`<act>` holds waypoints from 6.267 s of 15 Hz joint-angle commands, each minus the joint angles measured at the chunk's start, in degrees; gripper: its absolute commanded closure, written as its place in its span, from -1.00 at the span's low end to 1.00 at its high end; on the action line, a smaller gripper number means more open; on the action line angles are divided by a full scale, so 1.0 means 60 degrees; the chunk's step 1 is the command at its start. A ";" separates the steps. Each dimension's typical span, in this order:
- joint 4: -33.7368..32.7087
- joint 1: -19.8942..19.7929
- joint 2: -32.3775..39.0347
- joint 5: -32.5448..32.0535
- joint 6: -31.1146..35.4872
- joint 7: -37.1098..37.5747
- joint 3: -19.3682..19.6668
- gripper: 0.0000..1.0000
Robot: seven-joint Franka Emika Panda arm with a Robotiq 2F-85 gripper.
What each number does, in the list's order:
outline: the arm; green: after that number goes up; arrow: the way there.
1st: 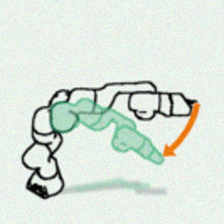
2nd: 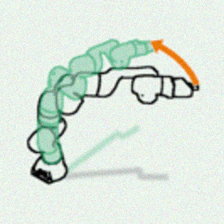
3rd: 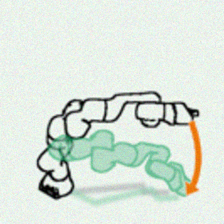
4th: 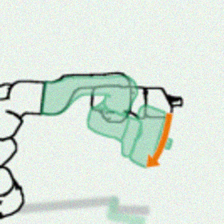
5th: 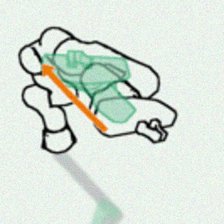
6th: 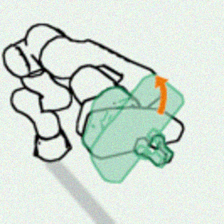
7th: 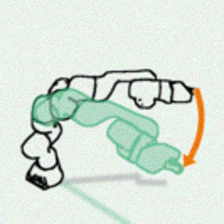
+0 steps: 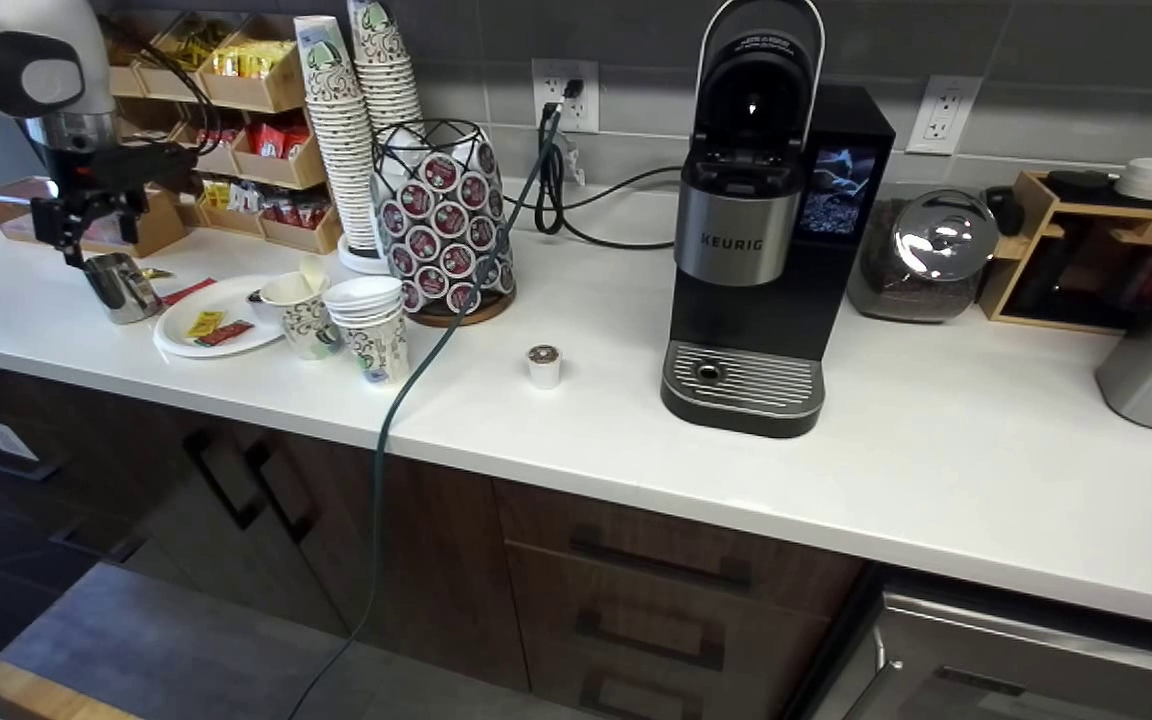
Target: Pick up the silver milk jar and move it to the right side of the kitchen counter
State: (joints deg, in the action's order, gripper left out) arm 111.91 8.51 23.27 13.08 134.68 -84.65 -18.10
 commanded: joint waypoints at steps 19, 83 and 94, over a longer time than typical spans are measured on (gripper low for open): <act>0.1475 0.0182 -0.0247 -0.1859 0.2483 0.2540 0.0207 -0.31; 0.2827 -0.3695 -0.5343 -0.2979 -0.0791 0.9667 0.6141 0.92; 0.3064 -0.4059 -0.4151 -0.3052 0.0843 1.1472 0.6162 0.92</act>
State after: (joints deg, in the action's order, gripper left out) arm 128.90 -14.96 -3.45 -4.34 133.10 -20.69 19.59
